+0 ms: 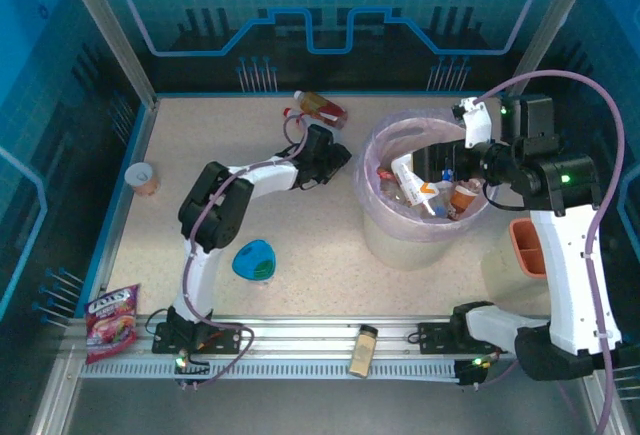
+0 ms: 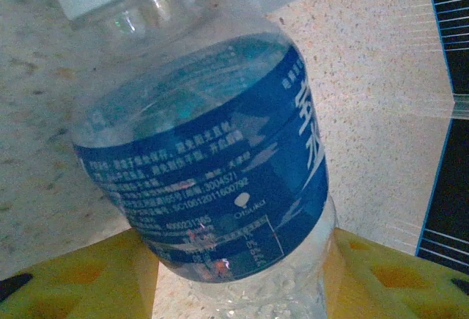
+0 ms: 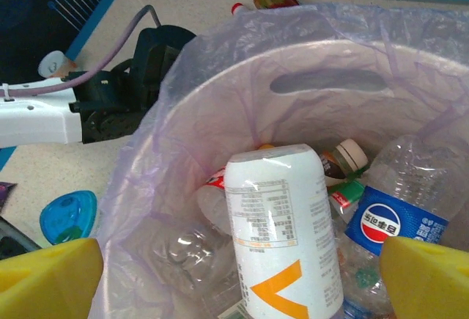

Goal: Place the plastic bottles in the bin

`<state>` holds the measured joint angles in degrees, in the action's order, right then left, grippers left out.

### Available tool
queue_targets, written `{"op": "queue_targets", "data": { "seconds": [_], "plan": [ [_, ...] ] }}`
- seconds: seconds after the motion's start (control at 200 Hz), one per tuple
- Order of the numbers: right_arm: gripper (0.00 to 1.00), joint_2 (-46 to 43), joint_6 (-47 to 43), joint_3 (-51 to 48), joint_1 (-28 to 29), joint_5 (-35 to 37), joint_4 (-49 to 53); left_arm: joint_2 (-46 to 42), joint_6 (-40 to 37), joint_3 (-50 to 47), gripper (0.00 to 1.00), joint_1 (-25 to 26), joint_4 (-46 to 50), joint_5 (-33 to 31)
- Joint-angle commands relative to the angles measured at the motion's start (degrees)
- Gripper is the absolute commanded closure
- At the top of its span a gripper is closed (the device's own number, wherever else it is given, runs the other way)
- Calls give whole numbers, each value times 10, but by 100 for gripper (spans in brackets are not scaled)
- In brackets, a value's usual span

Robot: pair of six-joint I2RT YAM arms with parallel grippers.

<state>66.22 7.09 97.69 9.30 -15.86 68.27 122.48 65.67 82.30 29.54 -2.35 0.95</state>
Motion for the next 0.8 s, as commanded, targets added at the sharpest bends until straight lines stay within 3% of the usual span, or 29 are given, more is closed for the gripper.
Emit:
{"op": "queue_targets", "data": {
  "seconds": [0.0,0.35,0.535,0.675,0.796],
  "plan": [
    [3,-9,9,-4,-6,-29,-13,-43,-15,-45,45,3,45,-32],
    [5,-8,29,-18,8,-40,-64,-230,-75,-179,49,11,49,-71],
    [6,15,55,-13,47,-72,-108,-343,-212,-218,46,8,58,-12],
    [6,54,58,15,120,-30,-129,-445,-310,-232,46,3,74,51],
    [6,97,69,41,168,-20,-156,-515,-344,-244,45,2,62,99]
  ]
}}
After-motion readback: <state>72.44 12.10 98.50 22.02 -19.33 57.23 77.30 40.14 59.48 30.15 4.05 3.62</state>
